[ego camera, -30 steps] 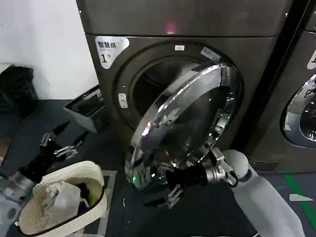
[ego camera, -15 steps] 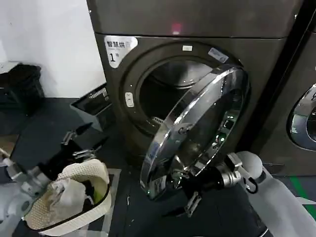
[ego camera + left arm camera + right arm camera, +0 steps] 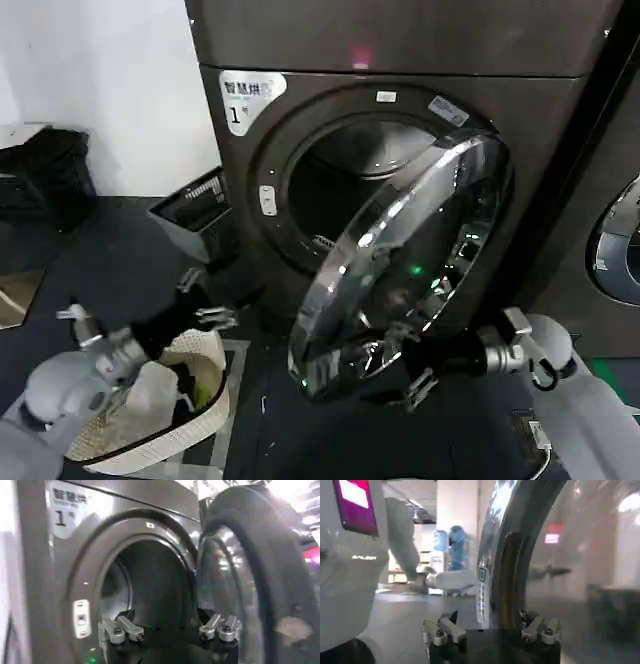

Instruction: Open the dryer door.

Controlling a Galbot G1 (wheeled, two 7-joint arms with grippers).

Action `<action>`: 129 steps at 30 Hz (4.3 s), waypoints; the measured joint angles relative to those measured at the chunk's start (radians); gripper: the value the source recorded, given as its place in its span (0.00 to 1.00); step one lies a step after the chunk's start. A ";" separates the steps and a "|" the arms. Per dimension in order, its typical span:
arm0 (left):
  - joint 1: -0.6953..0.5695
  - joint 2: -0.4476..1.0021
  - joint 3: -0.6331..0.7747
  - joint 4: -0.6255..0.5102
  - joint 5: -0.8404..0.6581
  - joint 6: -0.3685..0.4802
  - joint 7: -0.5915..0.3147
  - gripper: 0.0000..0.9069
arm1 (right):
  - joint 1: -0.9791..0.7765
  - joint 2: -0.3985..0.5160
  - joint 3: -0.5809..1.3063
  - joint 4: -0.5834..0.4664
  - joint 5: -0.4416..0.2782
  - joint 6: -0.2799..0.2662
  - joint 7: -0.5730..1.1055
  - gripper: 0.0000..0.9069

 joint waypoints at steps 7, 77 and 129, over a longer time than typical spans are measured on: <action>-0.090 0.022 0.130 0.033 -0.010 0.000 0.001 1.00 | -0.064 -0.012 0.174 -0.017 -0.001 -0.002 0.010 1.00; -0.855 -0.465 1.025 0.359 0.030 -0.021 -0.081 1.00 | -0.589 0.029 1.511 0.132 -0.140 -0.235 1.502 1.00; -0.701 -0.176 0.969 0.194 0.012 -0.391 -0.335 1.00 | -0.620 -0.038 1.687 0.146 -0.217 -0.225 1.514 1.00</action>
